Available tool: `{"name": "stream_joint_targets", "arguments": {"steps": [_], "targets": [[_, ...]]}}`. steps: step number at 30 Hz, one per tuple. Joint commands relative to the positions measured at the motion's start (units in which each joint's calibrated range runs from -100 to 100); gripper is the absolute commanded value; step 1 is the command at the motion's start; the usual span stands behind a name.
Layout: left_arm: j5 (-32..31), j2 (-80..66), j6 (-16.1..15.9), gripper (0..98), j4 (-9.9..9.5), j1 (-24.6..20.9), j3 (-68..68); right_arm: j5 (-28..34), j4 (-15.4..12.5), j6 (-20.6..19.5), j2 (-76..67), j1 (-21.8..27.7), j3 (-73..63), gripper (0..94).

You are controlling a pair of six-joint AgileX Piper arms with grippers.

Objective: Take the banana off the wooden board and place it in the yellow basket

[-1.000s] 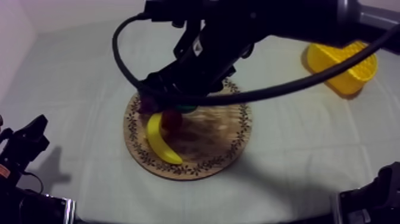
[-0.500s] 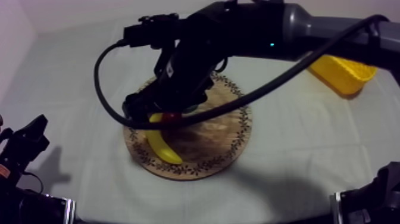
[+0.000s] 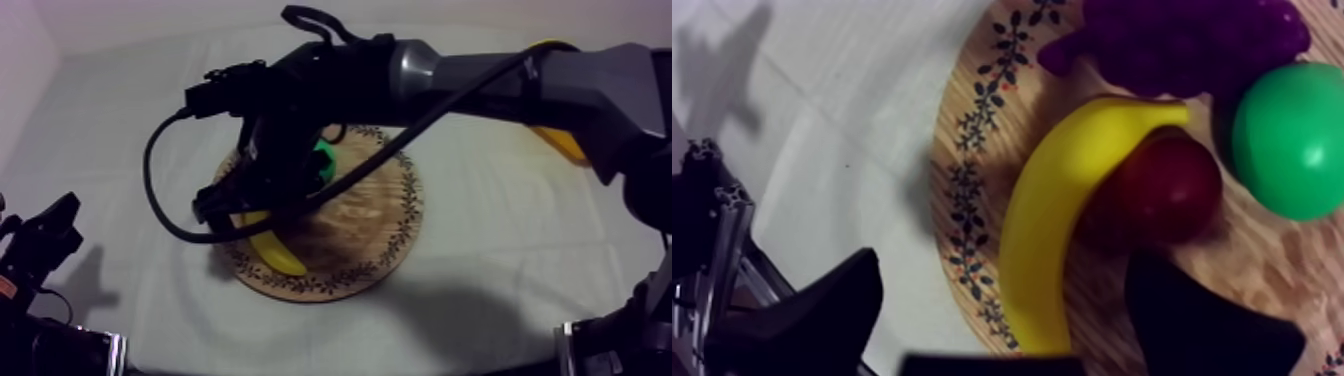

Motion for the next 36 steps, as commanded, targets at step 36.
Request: {"name": "stream_joint_targets", "arguments": {"steps": [36], "targets": [[0.0, 0.0, 0.0, 0.1, -0.03, 0.0, 0.0, 15.6, -2.0, 2.5, 12.5, 0.7, -12.3, 55.5]]}}
